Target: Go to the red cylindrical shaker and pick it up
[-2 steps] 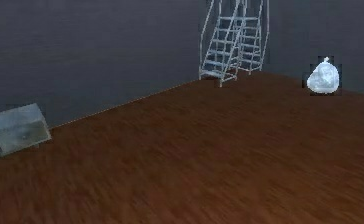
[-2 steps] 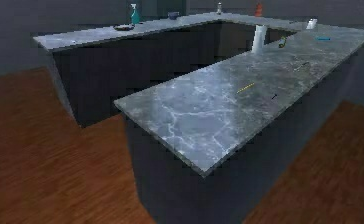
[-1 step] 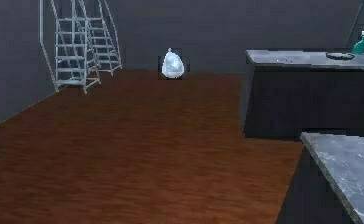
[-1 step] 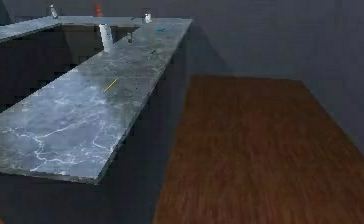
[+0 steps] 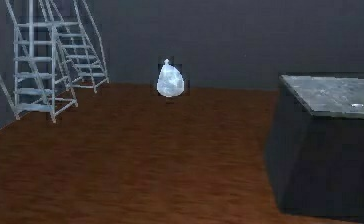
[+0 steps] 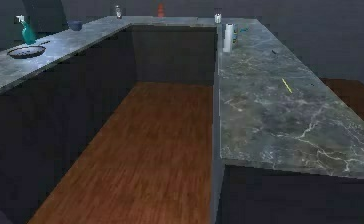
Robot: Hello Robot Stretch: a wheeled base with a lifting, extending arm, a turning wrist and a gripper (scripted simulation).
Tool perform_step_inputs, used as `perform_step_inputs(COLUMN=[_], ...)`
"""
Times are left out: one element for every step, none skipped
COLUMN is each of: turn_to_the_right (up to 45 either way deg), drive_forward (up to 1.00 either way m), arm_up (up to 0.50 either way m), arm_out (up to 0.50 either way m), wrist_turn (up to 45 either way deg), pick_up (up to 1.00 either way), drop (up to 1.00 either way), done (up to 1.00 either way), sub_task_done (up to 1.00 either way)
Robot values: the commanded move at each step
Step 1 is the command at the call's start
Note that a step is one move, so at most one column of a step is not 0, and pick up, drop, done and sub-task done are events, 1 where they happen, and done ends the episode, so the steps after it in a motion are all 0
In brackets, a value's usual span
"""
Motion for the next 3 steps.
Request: perform_step_inputs(turn_to_the_right=[9.0,0.0,45.0], drive_forward=[0.00,0.30,0.00], arm_up=[0.00,0.00,0.00], arm_out=[0.00,0.00,0.00], wrist_turn=[0.0,0.0,0.0], pick_up=[0.00,0.00,0.00], drop=[0.00,0.00,0.00], done=[0.00,0.00,0.00], sub_task_done=[0.00,0.00,0.00])
